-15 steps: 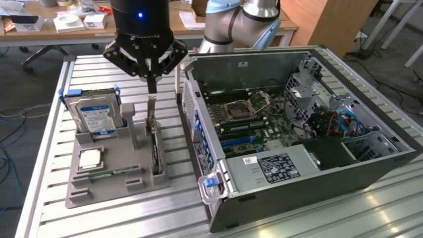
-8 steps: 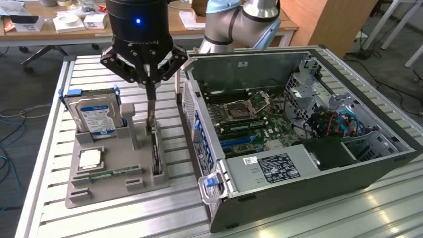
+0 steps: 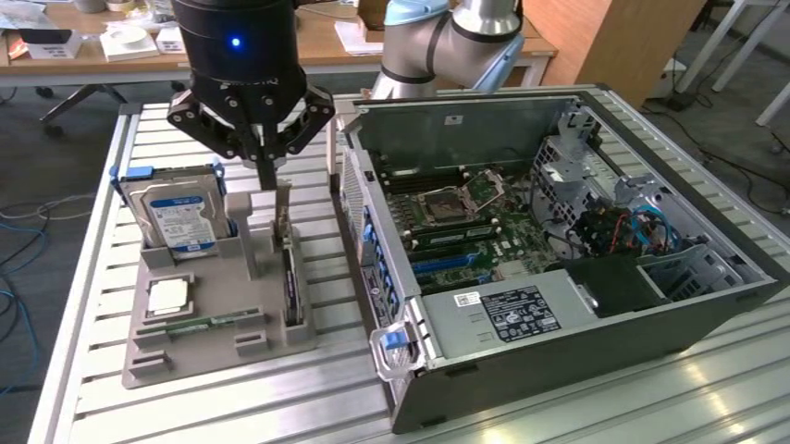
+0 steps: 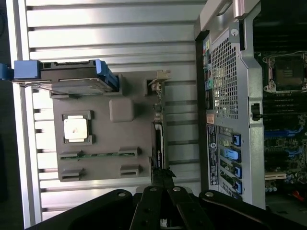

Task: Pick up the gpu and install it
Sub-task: 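Reach for the gpu, then pick up the gpu and move the gpu toward the slot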

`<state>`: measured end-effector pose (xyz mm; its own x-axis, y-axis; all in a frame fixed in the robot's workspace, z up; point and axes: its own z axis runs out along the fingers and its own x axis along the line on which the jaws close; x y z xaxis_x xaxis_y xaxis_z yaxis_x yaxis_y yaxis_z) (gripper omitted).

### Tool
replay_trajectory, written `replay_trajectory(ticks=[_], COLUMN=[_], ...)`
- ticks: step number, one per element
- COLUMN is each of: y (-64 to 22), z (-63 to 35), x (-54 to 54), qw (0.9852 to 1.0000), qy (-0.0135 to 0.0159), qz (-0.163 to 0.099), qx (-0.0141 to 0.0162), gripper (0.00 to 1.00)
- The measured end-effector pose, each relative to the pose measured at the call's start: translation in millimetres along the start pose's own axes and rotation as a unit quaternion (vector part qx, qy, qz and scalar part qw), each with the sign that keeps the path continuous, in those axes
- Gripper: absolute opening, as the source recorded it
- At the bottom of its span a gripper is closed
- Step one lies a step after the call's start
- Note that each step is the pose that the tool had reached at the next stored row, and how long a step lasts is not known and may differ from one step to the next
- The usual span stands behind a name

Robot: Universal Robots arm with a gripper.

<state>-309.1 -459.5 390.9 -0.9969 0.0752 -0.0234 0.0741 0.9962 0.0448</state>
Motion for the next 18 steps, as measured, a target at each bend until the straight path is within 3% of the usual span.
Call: replay_trajectory(ticks=[13,16,18], y=[0.0,0.0,0.0], z=[0.0,0.0,0.0], x=[0.1,0.1,0.1], qw=[1.0,1.0,1.0], qy=[0.0,0.0,0.0], qz=[0.0,0.0,0.0], qx=[0.0,0.0,0.0], gripper=[0.1,0.17,0.29])
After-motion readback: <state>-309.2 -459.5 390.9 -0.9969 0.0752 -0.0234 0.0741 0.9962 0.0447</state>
